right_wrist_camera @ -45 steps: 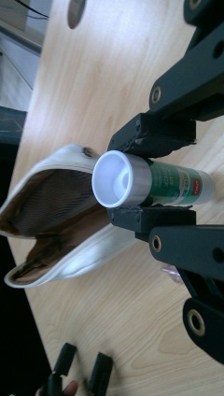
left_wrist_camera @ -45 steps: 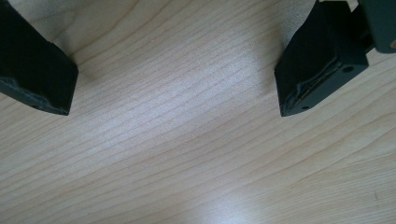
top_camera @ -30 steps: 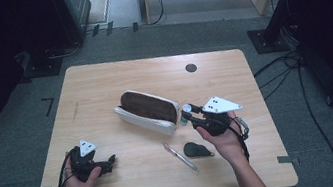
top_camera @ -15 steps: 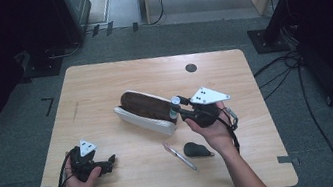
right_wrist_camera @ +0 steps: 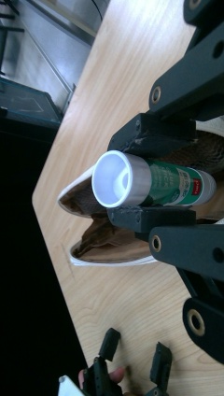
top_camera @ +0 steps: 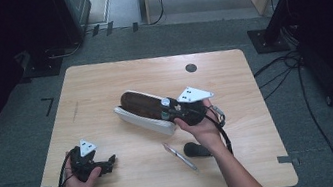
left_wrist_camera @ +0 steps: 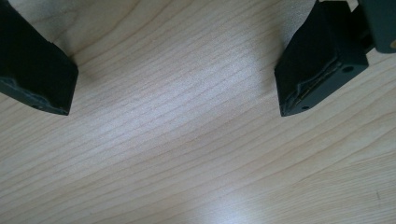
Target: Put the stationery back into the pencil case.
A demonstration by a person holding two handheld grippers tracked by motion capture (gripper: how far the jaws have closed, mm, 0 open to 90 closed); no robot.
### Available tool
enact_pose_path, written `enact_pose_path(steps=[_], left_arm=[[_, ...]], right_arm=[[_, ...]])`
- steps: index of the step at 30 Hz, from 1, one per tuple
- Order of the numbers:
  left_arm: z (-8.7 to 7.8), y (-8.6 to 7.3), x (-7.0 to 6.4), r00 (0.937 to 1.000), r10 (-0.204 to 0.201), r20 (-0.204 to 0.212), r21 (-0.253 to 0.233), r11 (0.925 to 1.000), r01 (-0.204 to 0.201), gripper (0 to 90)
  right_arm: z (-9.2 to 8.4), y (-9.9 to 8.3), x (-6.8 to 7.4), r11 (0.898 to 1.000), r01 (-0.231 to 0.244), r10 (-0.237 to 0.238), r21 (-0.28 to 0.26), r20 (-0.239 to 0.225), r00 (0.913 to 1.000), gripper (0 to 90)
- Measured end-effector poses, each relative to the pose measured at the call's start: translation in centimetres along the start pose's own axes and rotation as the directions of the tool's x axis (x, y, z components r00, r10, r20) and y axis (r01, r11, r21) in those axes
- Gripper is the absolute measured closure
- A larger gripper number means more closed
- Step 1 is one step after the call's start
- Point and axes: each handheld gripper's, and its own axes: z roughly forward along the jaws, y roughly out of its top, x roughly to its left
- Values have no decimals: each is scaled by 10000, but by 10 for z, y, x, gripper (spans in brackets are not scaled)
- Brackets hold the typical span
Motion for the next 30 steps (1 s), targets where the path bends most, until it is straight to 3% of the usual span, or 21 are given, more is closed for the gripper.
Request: enact_pose_path(steps=[8, 15, 30], left_arm=[[0, 0, 0, 10000, 1, 8, -3, 10000, -1, 0], [0, 0, 0, 10000, 11, 3, 0, 10000, -11, 0], [0, 0, 0, 10000, 6, 7, 6, 10000, -6, 0]], right_arm=[[11, -9, -6, 9993, -219, 221, 310, -61, 9997, 664], [11, -9, -4, 9986, -259, 281, 459, -461, 9985, 664], [29, -28, -13, 9825, -304, 389, 1836, -427, 9983, 662]])
